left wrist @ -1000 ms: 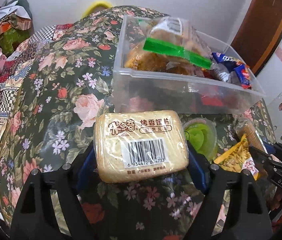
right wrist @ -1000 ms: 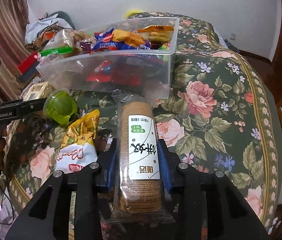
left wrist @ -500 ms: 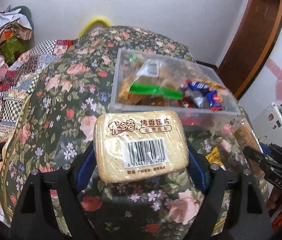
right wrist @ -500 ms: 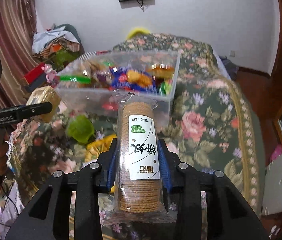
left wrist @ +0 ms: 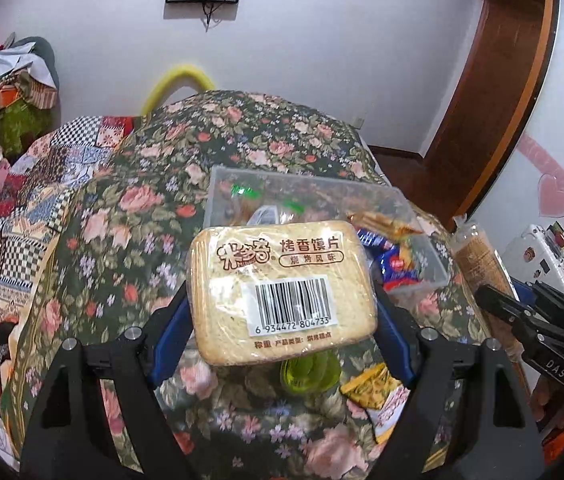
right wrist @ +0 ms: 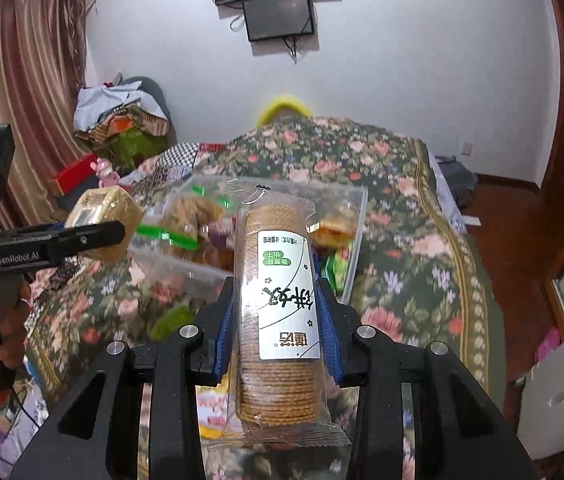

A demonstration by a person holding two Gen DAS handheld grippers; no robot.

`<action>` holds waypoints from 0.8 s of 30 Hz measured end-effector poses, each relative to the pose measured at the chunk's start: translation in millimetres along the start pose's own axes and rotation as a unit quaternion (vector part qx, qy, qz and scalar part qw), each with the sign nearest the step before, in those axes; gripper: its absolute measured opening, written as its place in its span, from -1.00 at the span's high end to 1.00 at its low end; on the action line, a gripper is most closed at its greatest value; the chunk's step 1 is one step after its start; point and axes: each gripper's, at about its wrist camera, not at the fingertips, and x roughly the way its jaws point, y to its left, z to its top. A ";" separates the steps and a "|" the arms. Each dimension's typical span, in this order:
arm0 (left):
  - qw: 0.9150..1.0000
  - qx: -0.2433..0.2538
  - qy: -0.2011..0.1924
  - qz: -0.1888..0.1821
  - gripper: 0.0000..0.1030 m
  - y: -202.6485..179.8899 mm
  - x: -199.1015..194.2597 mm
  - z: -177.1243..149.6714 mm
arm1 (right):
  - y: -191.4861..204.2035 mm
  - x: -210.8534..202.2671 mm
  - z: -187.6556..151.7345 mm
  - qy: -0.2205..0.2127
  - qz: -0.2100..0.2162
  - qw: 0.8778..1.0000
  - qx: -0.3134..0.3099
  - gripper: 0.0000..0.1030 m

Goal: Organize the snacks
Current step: 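Carry the cracker pack and cracker roll into the clear box and release both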

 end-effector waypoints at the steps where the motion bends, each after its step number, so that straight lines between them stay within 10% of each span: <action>1: 1.000 0.002 -0.001 0.000 -0.58 -1.8 1.2 2.8 | -0.4 0.9 3.5 -0.004 0.001 1.000 0.000 0.34; 24: 0.999 0.026 0.018 -0.012 -0.58 -44.6 77.5 58.9 | -12.0 80.1 46.1 0.023 -0.018 1.000 0.001 0.34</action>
